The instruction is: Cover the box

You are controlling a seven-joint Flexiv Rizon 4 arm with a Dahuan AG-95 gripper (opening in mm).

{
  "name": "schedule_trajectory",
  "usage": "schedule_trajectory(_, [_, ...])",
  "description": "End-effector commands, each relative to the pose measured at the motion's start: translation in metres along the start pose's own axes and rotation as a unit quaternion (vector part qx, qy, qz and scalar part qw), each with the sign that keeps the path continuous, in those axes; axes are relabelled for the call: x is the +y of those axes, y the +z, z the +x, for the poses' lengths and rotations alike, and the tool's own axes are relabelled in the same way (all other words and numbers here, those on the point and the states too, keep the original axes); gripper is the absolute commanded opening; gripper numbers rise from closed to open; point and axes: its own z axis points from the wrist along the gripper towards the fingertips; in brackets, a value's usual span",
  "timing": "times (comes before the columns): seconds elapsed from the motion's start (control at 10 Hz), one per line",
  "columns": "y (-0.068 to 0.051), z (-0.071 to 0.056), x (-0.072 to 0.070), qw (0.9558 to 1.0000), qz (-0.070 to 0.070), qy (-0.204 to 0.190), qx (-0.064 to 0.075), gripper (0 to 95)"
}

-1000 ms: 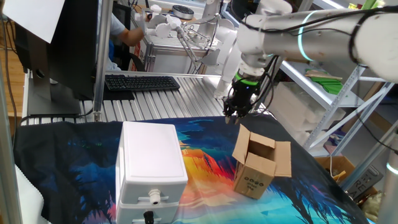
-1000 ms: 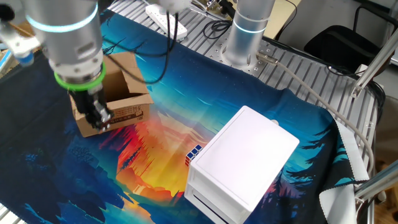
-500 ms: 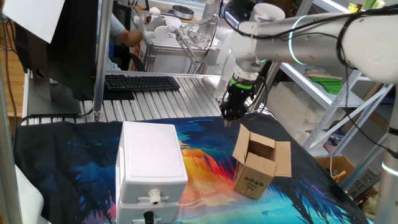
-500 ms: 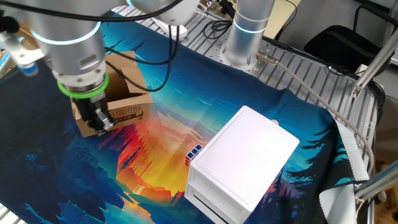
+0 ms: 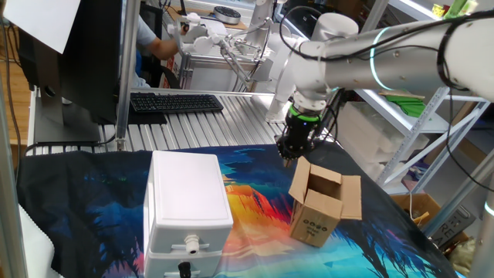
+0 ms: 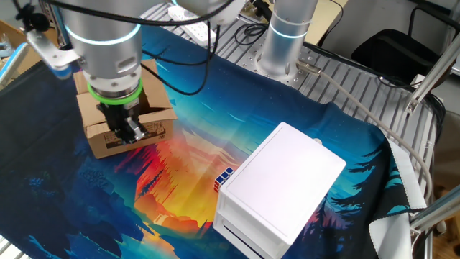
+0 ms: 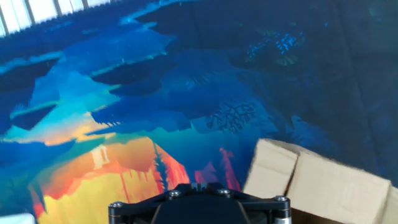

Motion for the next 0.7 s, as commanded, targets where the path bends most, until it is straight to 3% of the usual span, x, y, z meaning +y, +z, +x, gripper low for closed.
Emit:
schedule_trajectory(0.1, [-0.005, 0.006, -0.010, 0.9999, 0.005, -0.016, 0.005, 0.0])
schedule_trajectory(0.4, [-0.015, 0.011, -0.026, 0.9995, 0.010, -0.028, 0.009, 0.0])
schedule_trajectory(0.7, [-0.005, 0.012, -0.042, 0.9992, 0.007, -0.040, 0.008, 0.0])
